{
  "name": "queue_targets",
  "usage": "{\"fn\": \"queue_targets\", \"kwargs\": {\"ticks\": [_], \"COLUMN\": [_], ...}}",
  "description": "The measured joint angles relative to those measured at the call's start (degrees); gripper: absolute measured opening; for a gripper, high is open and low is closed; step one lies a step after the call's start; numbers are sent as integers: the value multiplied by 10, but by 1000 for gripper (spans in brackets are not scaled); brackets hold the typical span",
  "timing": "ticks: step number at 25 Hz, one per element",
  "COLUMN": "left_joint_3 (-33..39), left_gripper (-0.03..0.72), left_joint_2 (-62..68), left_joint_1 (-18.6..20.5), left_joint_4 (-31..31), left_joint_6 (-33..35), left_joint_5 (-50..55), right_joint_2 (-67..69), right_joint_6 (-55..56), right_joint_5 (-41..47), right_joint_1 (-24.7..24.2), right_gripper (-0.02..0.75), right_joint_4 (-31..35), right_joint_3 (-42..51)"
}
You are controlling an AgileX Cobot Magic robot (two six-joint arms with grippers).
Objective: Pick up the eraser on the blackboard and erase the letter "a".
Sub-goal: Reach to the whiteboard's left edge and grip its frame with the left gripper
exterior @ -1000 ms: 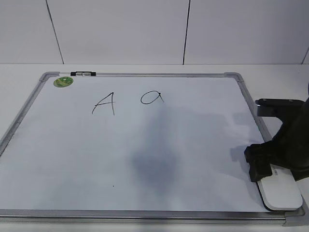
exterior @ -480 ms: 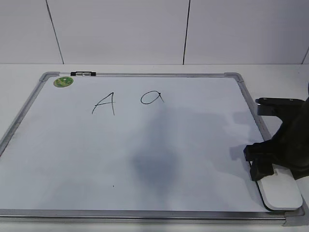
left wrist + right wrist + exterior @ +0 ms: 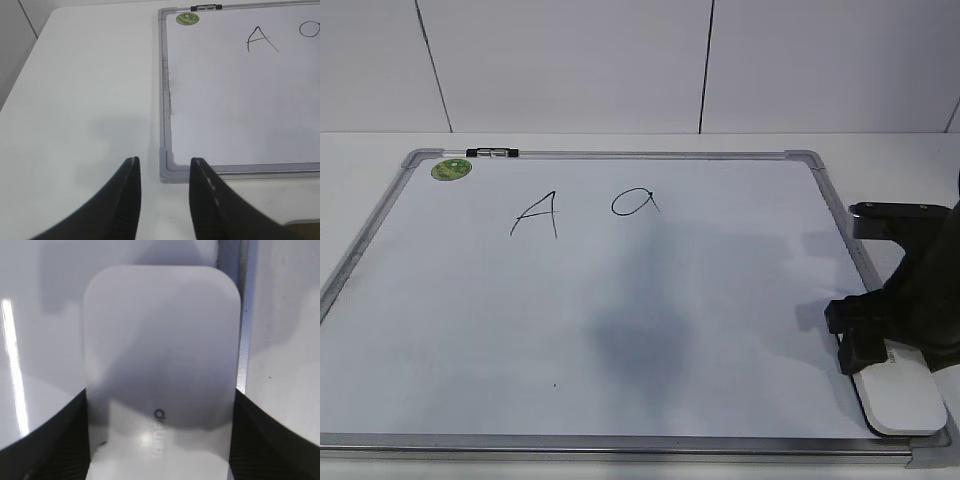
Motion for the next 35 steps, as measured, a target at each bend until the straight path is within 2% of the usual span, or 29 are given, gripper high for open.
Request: {"fn": "queue_targets", "kwargs": {"ticks": [32,35], "left_joint_3": [0,-13], "left_gripper": [237,250], "left_joint_2": [0,2], "left_joint_1": [0,0], "left_joint_4": [0,-18], "left_joint_6": [0,0], "left_joint_5": [-1,-15], "right_joint_2": [0,0], "right_joint_6": [1,1], "right_joint_5": [1,1], "right_joint_1": [2,2], "right_gripper": [549,549], "right_joint_4": [-1,-1], "right_joint_3": [0,0]}}
